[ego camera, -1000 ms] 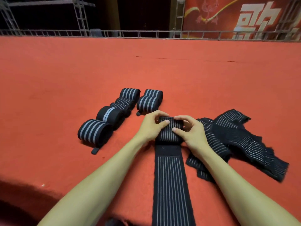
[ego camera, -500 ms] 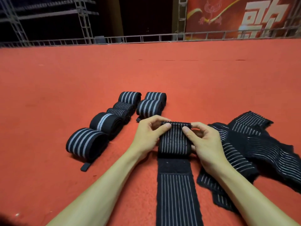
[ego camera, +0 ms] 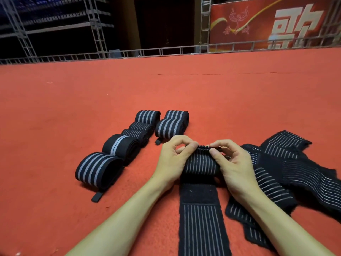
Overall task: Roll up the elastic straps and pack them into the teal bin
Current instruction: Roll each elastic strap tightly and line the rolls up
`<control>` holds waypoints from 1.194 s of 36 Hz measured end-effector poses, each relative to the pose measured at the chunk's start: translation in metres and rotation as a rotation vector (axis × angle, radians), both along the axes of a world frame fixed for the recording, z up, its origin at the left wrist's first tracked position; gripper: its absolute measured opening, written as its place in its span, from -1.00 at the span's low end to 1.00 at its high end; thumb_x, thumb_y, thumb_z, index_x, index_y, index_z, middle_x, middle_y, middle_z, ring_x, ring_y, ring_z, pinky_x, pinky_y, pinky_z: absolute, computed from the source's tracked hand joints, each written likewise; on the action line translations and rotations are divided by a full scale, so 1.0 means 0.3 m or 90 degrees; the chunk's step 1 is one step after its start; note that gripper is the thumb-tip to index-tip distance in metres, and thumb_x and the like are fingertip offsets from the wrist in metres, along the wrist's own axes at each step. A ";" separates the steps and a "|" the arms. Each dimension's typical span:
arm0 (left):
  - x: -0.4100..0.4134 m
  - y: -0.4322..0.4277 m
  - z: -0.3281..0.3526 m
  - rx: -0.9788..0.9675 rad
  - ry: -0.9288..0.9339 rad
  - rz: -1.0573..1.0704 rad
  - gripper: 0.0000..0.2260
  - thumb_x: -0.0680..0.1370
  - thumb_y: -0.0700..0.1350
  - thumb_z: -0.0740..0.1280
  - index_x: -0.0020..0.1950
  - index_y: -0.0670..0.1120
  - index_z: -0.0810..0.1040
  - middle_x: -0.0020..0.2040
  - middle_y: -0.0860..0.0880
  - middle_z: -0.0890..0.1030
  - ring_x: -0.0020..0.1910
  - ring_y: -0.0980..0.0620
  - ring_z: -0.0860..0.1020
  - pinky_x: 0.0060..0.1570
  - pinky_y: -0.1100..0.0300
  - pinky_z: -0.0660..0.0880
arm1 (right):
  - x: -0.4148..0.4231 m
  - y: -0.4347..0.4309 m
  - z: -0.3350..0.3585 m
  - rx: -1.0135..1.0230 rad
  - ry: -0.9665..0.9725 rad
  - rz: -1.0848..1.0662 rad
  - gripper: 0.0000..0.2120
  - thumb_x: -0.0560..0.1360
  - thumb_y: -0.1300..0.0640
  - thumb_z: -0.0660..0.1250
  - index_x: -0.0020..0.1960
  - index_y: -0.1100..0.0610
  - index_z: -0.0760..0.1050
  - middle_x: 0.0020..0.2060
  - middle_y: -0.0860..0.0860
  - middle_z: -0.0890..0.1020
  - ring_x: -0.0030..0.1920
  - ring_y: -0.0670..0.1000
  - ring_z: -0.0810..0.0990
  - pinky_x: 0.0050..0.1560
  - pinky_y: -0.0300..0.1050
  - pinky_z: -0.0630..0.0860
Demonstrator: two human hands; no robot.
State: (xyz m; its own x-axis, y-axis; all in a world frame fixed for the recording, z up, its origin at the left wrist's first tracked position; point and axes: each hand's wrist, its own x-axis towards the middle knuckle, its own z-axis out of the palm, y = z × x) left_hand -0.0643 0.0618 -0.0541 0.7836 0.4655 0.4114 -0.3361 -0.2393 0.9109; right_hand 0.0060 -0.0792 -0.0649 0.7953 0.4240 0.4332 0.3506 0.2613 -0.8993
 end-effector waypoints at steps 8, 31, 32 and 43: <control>-0.013 -0.003 0.005 -0.108 0.068 -0.036 -0.85 0.53 -0.28 0.41 -0.01 -0.03 0.64 -0.16 0.08 0.67 -0.13 0.16 0.62 -0.06 0.24 0.55 | -0.006 -0.007 0.003 0.027 0.033 -0.009 -0.82 0.49 0.35 0.40 -0.10 0.07 0.64 -0.04 0.01 0.72 0.04 0.00 0.67 0.17 0.03 0.55; -0.025 0.015 0.007 0.028 0.011 -0.033 -0.76 0.47 -0.40 0.41 -0.09 -0.05 0.61 -0.16 0.14 0.67 -0.16 0.19 0.60 -0.11 0.34 0.48 | -0.014 -0.004 0.021 0.028 0.104 0.004 -0.76 0.44 0.39 0.45 -0.05 0.07 0.60 -0.23 0.04 0.70 -0.28 -0.07 0.67 -0.34 -0.25 0.54; -0.025 0.012 0.008 0.034 0.006 -0.029 -0.75 0.47 -0.43 0.40 -0.10 -0.07 0.61 -0.17 0.16 0.66 -0.18 0.23 0.59 -0.12 0.37 0.47 | -0.016 -0.003 0.020 0.034 0.126 0.022 -0.76 0.46 0.38 0.44 -0.01 0.07 0.59 -0.22 0.06 0.70 -0.27 -0.04 0.67 -0.34 -0.20 0.56; -0.017 0.012 -0.012 0.050 -0.038 0.014 -0.72 0.43 -0.45 0.43 -0.16 -0.05 0.63 -0.11 0.12 0.67 -0.04 0.15 0.61 -0.01 0.31 0.46 | -0.021 0.008 0.016 0.026 0.169 0.023 -0.92 0.52 0.08 0.41 -0.12 -0.04 0.67 -0.23 0.19 0.68 -0.16 0.18 0.61 -0.10 0.19 0.49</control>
